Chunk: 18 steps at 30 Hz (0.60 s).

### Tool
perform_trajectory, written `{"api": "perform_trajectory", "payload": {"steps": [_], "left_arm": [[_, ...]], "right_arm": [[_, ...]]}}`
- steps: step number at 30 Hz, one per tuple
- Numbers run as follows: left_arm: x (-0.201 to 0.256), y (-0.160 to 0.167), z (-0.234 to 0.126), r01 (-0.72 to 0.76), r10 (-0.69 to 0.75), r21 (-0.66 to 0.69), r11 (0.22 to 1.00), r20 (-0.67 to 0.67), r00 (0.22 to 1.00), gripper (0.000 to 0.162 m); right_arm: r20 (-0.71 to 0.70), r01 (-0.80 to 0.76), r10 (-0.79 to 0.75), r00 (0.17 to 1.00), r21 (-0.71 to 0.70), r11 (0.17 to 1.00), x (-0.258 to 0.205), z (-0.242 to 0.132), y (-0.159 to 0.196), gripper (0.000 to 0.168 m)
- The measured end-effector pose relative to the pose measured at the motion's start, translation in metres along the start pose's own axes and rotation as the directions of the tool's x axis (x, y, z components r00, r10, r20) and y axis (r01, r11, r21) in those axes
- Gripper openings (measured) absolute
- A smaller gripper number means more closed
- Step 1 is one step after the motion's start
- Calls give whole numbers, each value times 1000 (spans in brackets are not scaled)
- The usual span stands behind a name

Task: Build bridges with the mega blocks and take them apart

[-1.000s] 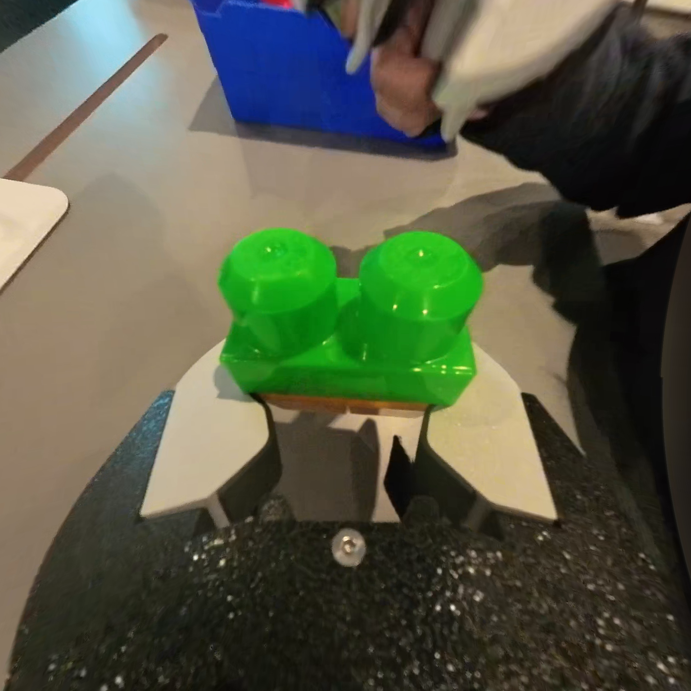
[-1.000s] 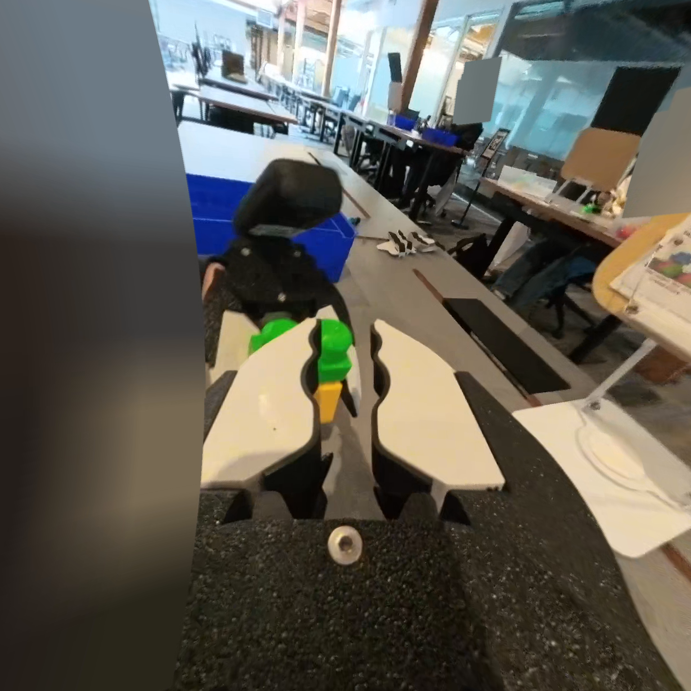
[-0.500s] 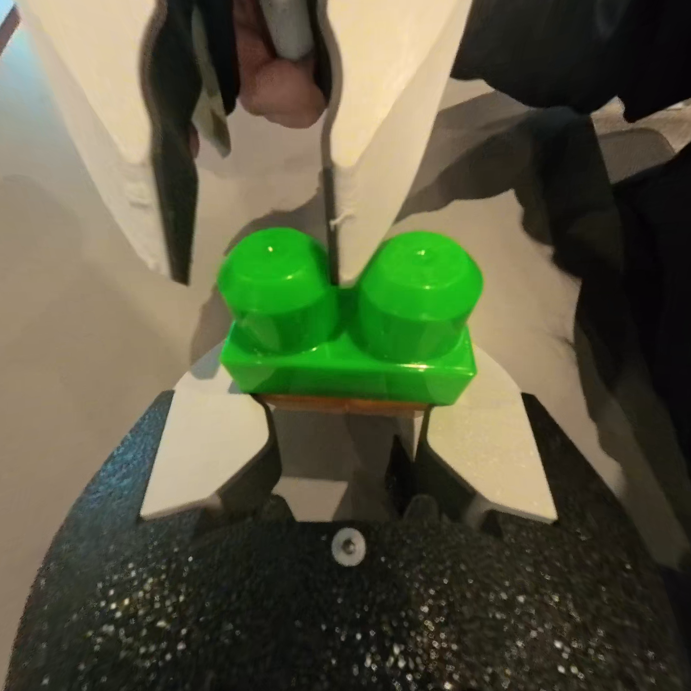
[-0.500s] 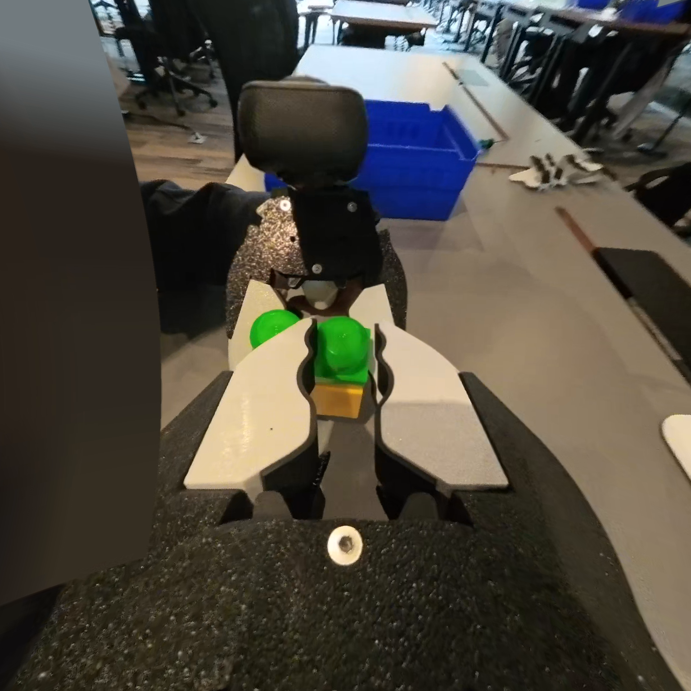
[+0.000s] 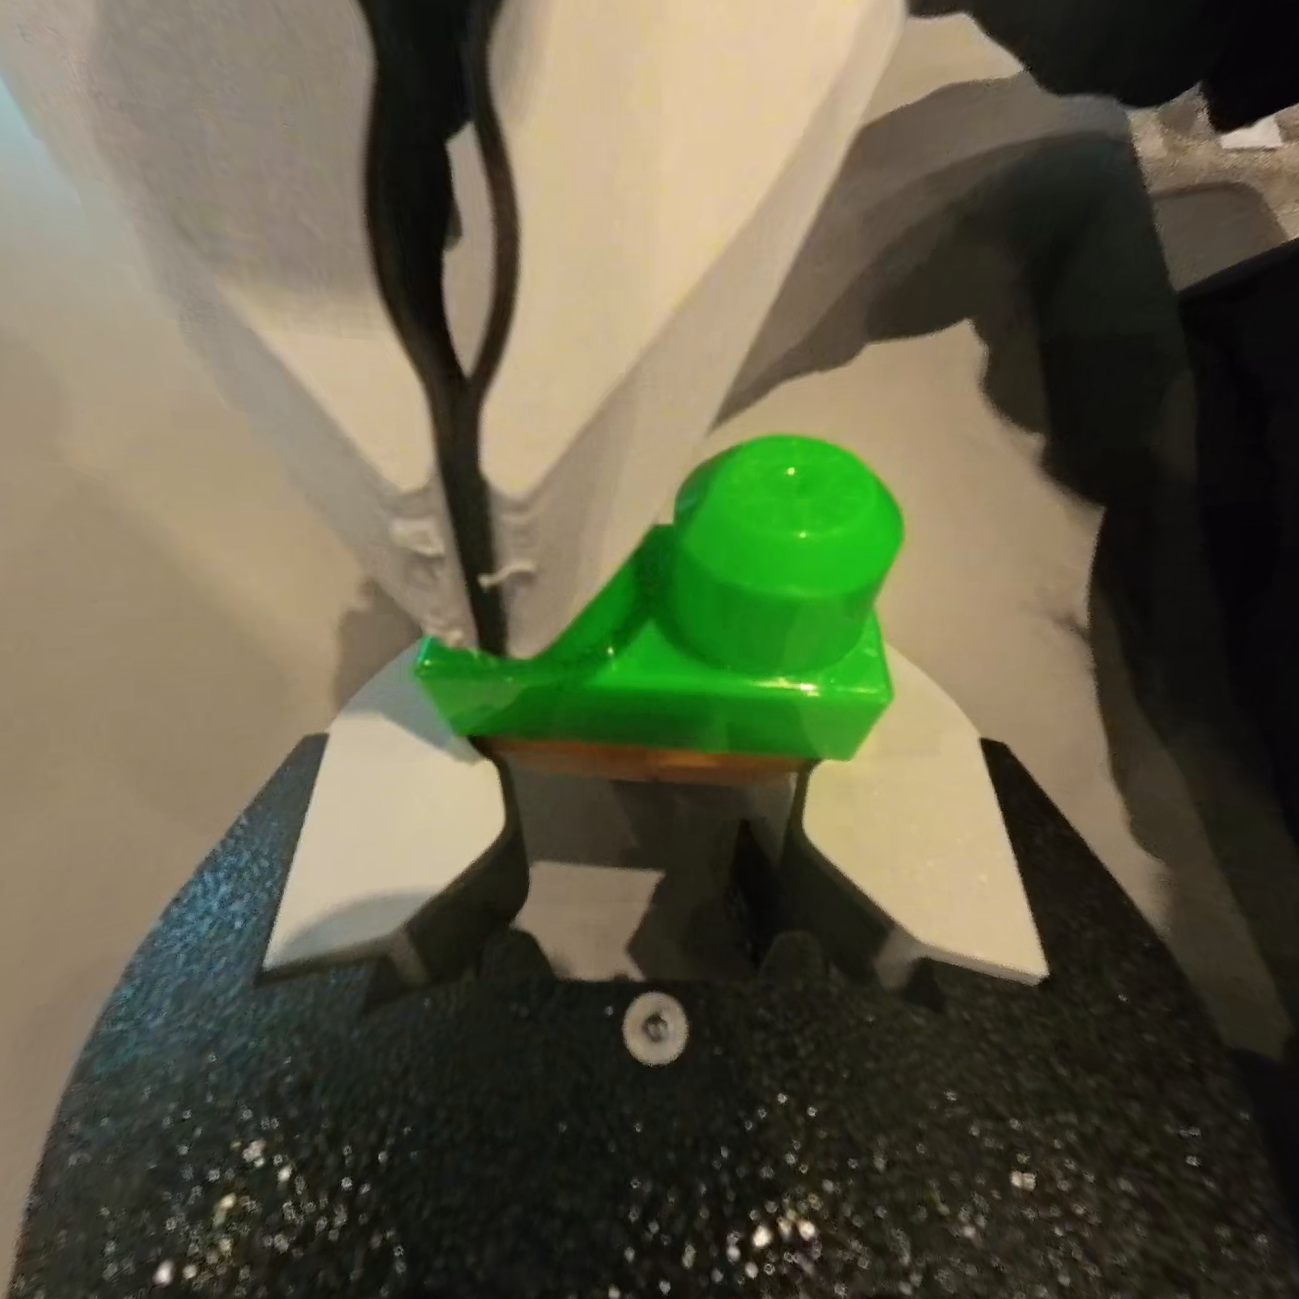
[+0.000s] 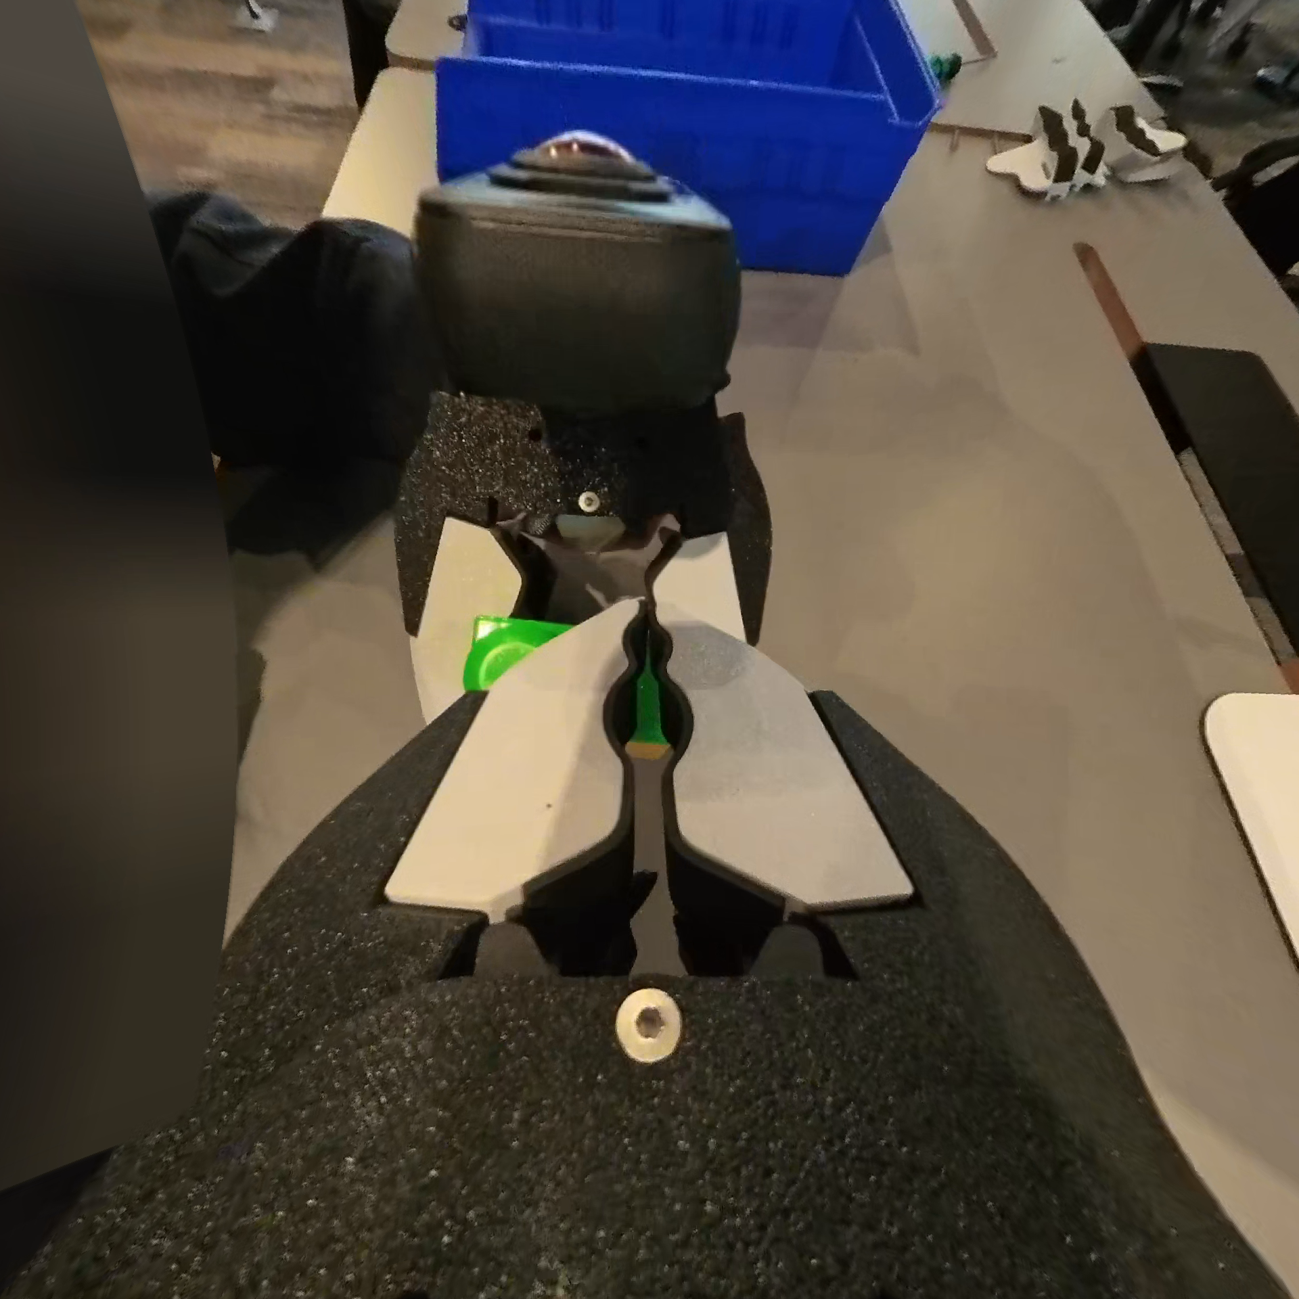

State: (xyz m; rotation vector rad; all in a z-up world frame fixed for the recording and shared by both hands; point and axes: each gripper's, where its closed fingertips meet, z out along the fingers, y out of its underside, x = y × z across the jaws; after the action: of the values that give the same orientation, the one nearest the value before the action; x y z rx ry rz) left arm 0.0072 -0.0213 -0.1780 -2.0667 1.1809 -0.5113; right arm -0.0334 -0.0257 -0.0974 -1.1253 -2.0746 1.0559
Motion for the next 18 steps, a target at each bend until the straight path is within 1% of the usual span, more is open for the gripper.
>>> {"api": "perform_trajectory", "payload": {"steps": [1,3,5,6,8,11,13,15,16,17,18], "left_arm": [[-1,0,0,3,-3,2,1000,3,1000,89],[-1,-2,-2,17,-17,31,999,-5,1000,89],[-2,-5,-7,28,-28,64,998,-2,1000,89],[-4,-7,-10,33,-33,81,996,4,999,89],[-7,-10,-14,43,-45,121,992,17,999,88],[-9,-17,-18,59,-64,178,982,22,998,89],[-11,-17,-18,50,-57,172,984,36,998,89],[-10,-17,-16,42,-49,167,985,39,998,89],[-10,-17,-15,41,-47,164,986,36,998,89],[-9,-16,-14,39,-45,159,987,36,998,89],[-9,-16,-13,37,-43,154,987,36,998,89]], "right_arm": [[-14,15,-15,1000,0,1000,1,0,0,0],[-44,52,-50,998,56,997,4,-5,-4,5],[-19,38,-36,999,141,989,1,-15,-11,11],[8,10,-12,1000,180,984,-1,-19,-14,18],[50,-38,27,998,224,974,-4,-25,-15,40],[47,-76,66,997,233,969,-8,-19,-11,83],[42,-73,65,997,243,967,-12,-12,-10,99],[36,-93,87,996,254,963,-13,-5,-9,108],[37,-106,99,994,267,958,-12,-3,-10,108],[41,-119,112,993,281,952,-11,-2,-11,106],[50,-132,123,991,289,948,-11,-1,-11,100]]}}
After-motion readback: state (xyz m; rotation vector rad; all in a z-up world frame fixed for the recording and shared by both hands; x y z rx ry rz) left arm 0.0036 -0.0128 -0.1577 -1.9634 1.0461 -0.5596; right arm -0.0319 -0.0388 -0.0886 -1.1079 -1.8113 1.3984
